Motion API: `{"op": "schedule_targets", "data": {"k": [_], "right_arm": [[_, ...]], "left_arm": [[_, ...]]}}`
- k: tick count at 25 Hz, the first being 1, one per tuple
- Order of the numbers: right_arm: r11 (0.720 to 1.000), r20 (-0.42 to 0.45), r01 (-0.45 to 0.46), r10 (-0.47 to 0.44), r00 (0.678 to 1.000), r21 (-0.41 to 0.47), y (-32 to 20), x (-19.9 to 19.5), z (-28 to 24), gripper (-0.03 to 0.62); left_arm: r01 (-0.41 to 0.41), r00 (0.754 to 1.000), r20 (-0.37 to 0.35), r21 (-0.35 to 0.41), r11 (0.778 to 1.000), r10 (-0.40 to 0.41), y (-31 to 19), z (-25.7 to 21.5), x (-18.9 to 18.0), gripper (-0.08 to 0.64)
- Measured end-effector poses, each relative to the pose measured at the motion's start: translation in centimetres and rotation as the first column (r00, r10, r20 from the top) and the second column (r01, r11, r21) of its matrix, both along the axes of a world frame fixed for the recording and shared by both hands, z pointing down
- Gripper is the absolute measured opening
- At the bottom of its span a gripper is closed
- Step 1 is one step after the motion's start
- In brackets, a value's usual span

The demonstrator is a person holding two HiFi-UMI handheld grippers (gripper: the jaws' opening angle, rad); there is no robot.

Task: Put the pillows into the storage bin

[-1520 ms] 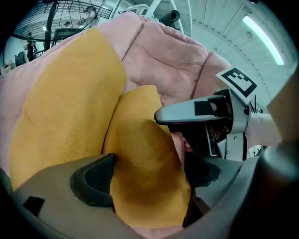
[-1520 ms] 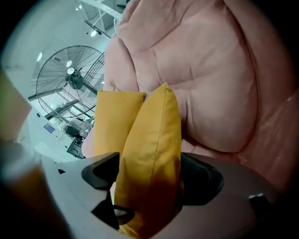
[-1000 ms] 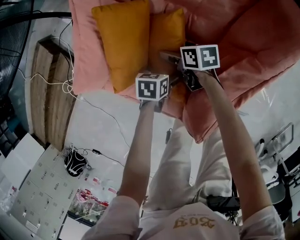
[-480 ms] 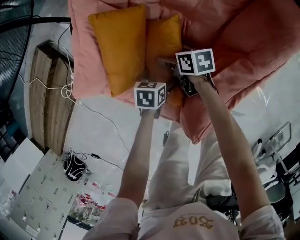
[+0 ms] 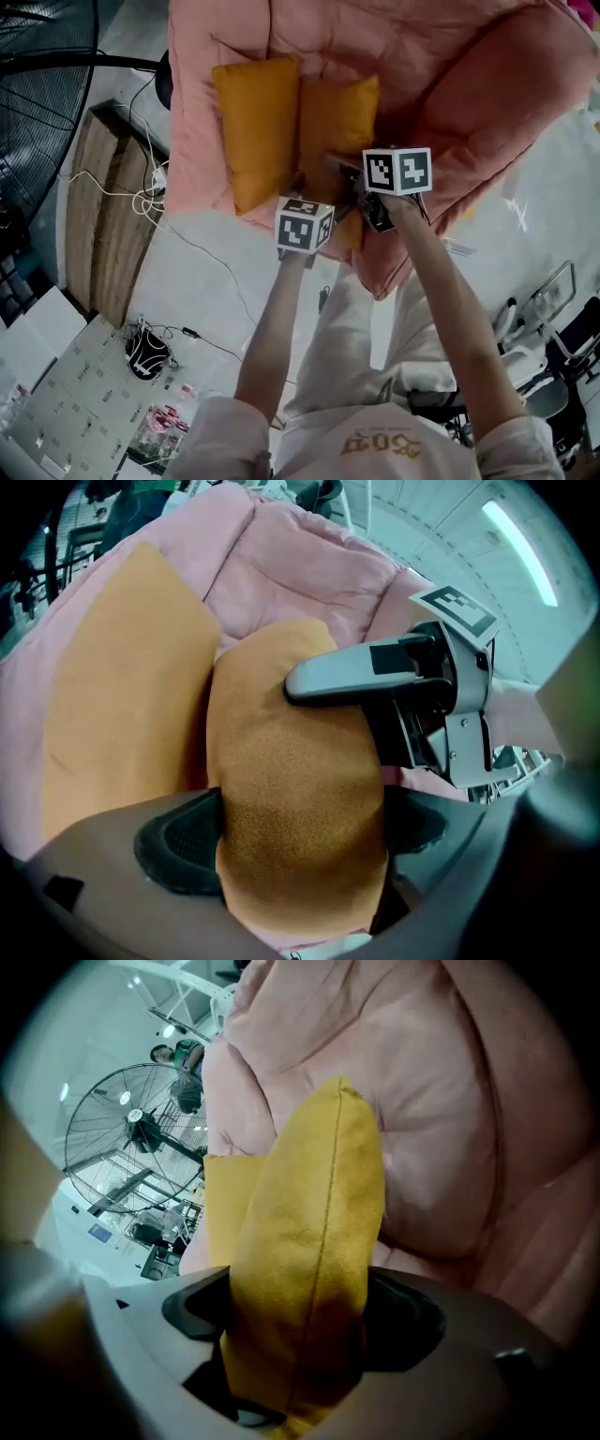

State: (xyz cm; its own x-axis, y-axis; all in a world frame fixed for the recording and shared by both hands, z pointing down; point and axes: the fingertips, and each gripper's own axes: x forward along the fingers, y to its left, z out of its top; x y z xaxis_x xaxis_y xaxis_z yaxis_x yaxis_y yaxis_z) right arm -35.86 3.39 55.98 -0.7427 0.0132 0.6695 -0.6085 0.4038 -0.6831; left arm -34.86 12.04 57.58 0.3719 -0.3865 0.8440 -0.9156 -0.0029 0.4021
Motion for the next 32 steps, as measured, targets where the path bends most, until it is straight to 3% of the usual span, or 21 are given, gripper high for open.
{"op": "schedule_targets", "data": {"k": [8,18,27,32], "right_arm": [[0.991,0.042,-0.133,0.134,0.99,-0.014,-0.4,2.6,-5.4,0.417],[0.986,0.079,-0.164,0.163,0.983,0.015,0.2,6.6,-14.0,0.416],[0.974,0.082,-0.224,0.22,0.972,0.042,1.6,11.1,-17.6,0.413],[0.964,0.097,-0.245,0.235,0.967,0.106,1.8,14.3,-20.5,0.411]], "left_arm": [[-0.163,0.985,0.051,0.02,0.986,0.162,-0.5,-5.4,1.1,0.52],[-0.252,0.966,0.08,0.059,0.966,0.247,-0.1,-13.3,4.6,0.518],[-0.342,0.938,0.097,0.091,0.935,0.334,0.8,-16.9,8.2,0.518],[-0.413,0.909,0.125,0.137,0.9,0.398,1.0,-18.9,10.9,0.517]]}}
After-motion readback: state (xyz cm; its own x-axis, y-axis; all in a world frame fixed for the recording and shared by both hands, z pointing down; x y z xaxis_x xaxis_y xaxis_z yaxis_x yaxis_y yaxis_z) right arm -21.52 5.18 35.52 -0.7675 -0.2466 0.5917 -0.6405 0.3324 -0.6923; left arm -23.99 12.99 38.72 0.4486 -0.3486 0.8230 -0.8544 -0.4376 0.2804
